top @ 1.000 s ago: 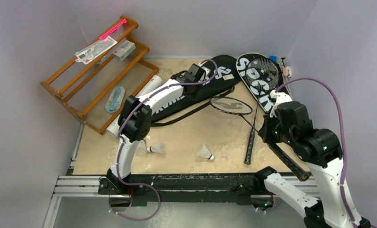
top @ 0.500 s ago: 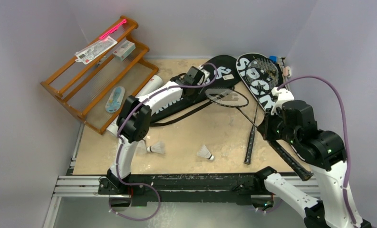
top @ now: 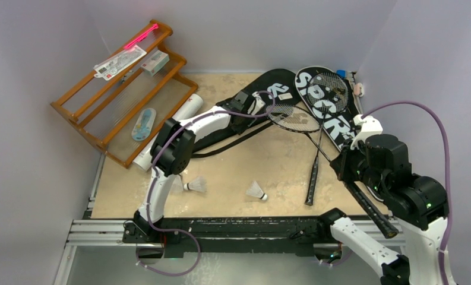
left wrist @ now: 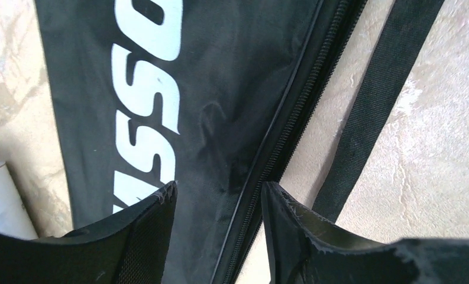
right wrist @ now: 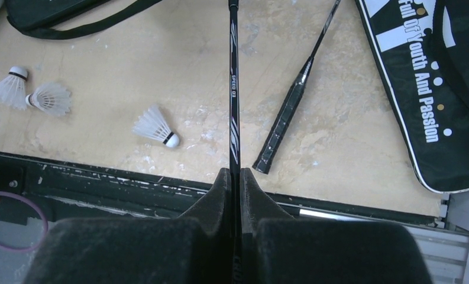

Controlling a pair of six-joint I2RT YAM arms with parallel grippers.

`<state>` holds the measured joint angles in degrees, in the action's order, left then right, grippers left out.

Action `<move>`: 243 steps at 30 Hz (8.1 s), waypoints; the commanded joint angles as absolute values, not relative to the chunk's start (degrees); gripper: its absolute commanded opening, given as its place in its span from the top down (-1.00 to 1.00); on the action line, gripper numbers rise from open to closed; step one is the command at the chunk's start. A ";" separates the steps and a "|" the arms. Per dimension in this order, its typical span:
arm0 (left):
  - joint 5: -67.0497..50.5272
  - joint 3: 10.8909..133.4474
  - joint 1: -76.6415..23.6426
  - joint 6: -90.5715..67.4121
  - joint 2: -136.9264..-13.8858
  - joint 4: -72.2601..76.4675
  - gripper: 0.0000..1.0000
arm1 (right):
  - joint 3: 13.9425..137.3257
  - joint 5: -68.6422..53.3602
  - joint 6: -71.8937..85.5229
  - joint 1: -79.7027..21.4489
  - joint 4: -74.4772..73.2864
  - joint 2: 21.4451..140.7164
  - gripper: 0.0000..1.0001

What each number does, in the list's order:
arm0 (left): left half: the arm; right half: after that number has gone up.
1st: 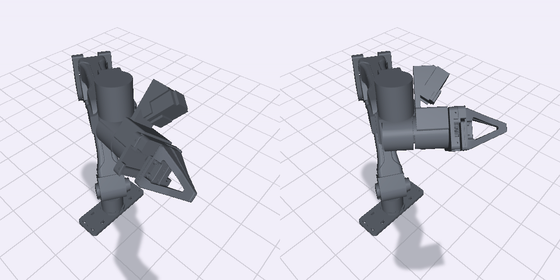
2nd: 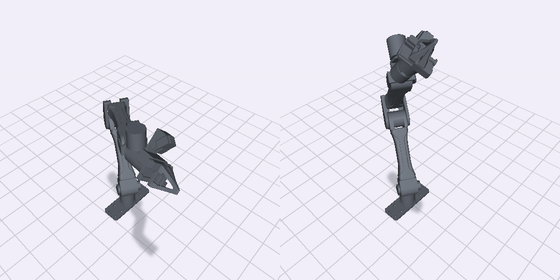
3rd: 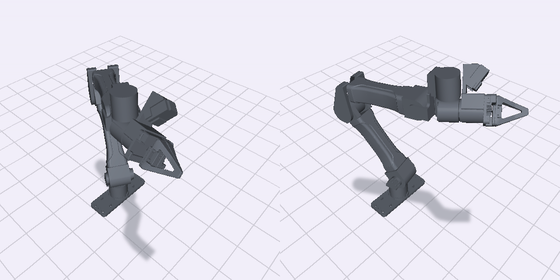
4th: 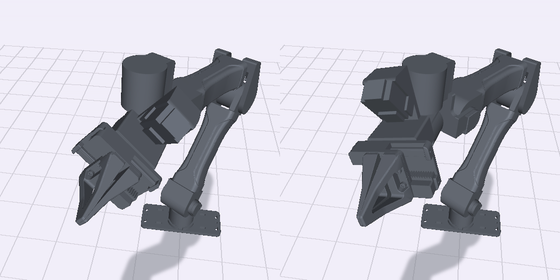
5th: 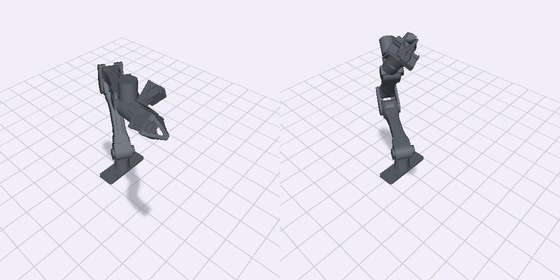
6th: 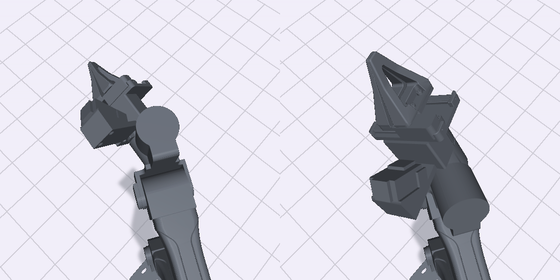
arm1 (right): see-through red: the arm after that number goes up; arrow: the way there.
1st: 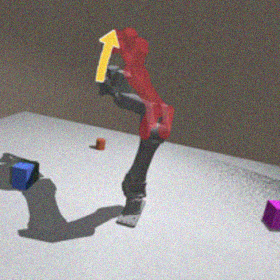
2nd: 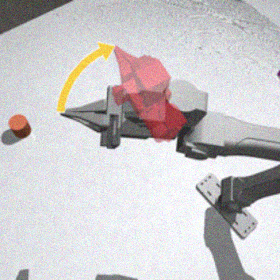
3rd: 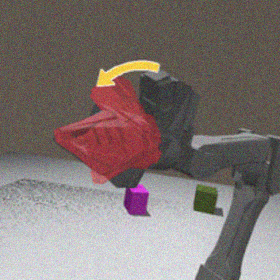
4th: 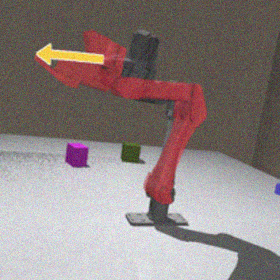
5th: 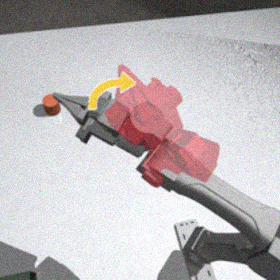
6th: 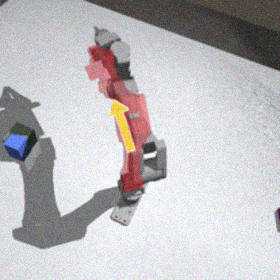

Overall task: Pack up the badminton gear
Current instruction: Open the racket bag at the center of the board, then place the racket in the racket bag.

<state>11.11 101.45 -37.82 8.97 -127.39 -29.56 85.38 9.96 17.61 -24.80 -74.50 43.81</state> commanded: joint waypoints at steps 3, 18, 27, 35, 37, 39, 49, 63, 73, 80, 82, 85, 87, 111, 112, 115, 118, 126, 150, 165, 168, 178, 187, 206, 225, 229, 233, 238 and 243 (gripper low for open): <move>9.48 103.86 -37.44 10.76 -129.73 -29.71 0.01 | 86.75 11.40 18.54 -24.88 -73.30 43.92 1.00; 18.65 106.50 -37.53 9.14 -132.25 -30.35 0.95 | 86.70 11.11 18.80 -24.87 -73.49 43.53 1.00; 22.80 105.00 -37.55 7.52 -128.52 -27.23 1.00 | 86.14 10.63 17.82 -24.87 -73.09 43.88 1.00; 23.03 105.16 -37.54 5.80 -126.92 -27.92 1.00 | 82.31 4.85 14.27 -24.87 -73.65 46.73 1.00; 23.10 105.17 -37.54 5.16 -126.43 -28.06 1.00 | 81.07 3.54 13.83 -24.89 -72.81 46.96 1.00; 23.47 105.14 -37.55 4.51 -125.71 -28.21 1.00 | 80.70 3.84 14.03 -24.87 -72.47 47.15 1.00; 22.27 106.27 -37.58 2.90 -123.82 -29.24 1.00 | 77.58 -2.36 11.54 -24.93 -65.46 46.36 1.00; 22.72 108.29 -37.46 2.25 -123.95 -30.81 1.00 | 75.78 -5.81 8.57 -24.96 -58.13 49.76 1.00; 22.87 109.29 -37.38 1.78 -123.66 -31.95 1.00 | 69.99 -3.84 8.30 -24.93 -52.30 50.99 1.00; 21.03 110.95 -37.42 0.67 -124.16 -33.22 1.00 | 65.84 -2.29 9.66 -25.04 -49.18 51.45 1.00; 20.44 111.22 -37.44 0.61 -124.19 -33.36 1.00 | 65.24 -1.66 10.56 -25.18 -48.45 51.33 1.00; 19.91 111.48 -37.44 0.44 -124.27 -33.61 1.00 | 65.30 0.92 11.94 -25.51 -48.66 52.31 1.00; 19.49 111.70 -37.49 0.44 -124.28 -33.83 1.00 | 65.11 2.03 13.20 -26.13 -48.47 53.38 1.00; 9.03 90.95 -37.54 -9.76 -106.36 -24.02 0.05 | 52.84 -5.04 27.13 -32.96 -30.10 65.14 1.00; 9.97 88.54 -37.50 -10.06 -104.56 -23.28 0.06 | 52.75 -4.75 27.09 -32.96 -30.25 65.06 1.00; 12.86 81.51 -37.53 -10.11 -100.36 -21.63 -0.01 | 52.49 -4.05 27.16 -32.96 -30.70 64.16 1.00; 16.41 76.49 -37.52 -9.56 -97.83 -20.31 -0.06 | 52.59 -3.63 27.24 -32.96 -31.23 63.28 1.00; 25.26 72.63 -36.03 -3.14 -100.60 -18.95 -0.34 | 53.91 -3.26 26.91 -32.96 -32.43 61.93 1.00; 31.02 83.46 -35.24 -3.96 -111.47 -23.72 1.00 | 54.58 -1.86 27.81 -32.96 -34.54 60.65 1.00; 14.66 91.04 -40.52 -12.41 -106.37 -35.86 1.00 | 54.76 -4.79 32.72 -32.96 -29.07 61.34 1.00; 7.28 90.45 -40.76 -14.11 -104.79 -34.72 1.00 | 54.67 -5.29 35.02 -32.96 -27.77 61.87 1.00; -3.79 89.37 -41.73 -17.11 -103.88 -35.21 1.00 | 56.43 -4.41 43.56 -32.96 -24.92 65.98 1.00; -8.05 89.99 -43.06 -17.76 -104.49 -41.10 1.00 | 59.79 9.76 52.32 -32.96 -26.60 68.28 1.00; -10.71 83.78 -43.16 -14.78 -101.39 -42.05 1.00 | 59.72 2.80 48.97 -32.89 -0.40 89.14 1.00; -13.39 77.29 -43.15 -17.11 -99.18 -37.87 1.00 | 54.54 3.22 57.42 -32.87 24.13 100.73 1.00; -10.30 75.61 -43.07 -19.18 -99.21 -35.90 1.00 | 53.24 3.51 56.83 -32.87 25.43 98.17 0.66; -6.70 73.41 -42.81 -21.78 -97.58 -33.59 0.95 | 52.27 1.89 53.84 -32.87 22.09 94.73 0.44; -1.82 71.91 -42.73 -24.00 -94.97 -32.63 0.37 | 49.67 -1.90 46.88 -32.78 14.71 90.12 0.07; -0.13 71.04 -42.85 -24.42 -93.47 -33.46 0.31 | 45.88 -5.23 41.90 -32.87 13.16 84.58 0.11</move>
<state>-2.74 71.46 -42.52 -22.65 -96.64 -34.87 47.64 -1.30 47.62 -32.71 15.92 88.20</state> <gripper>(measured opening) 0.339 0.451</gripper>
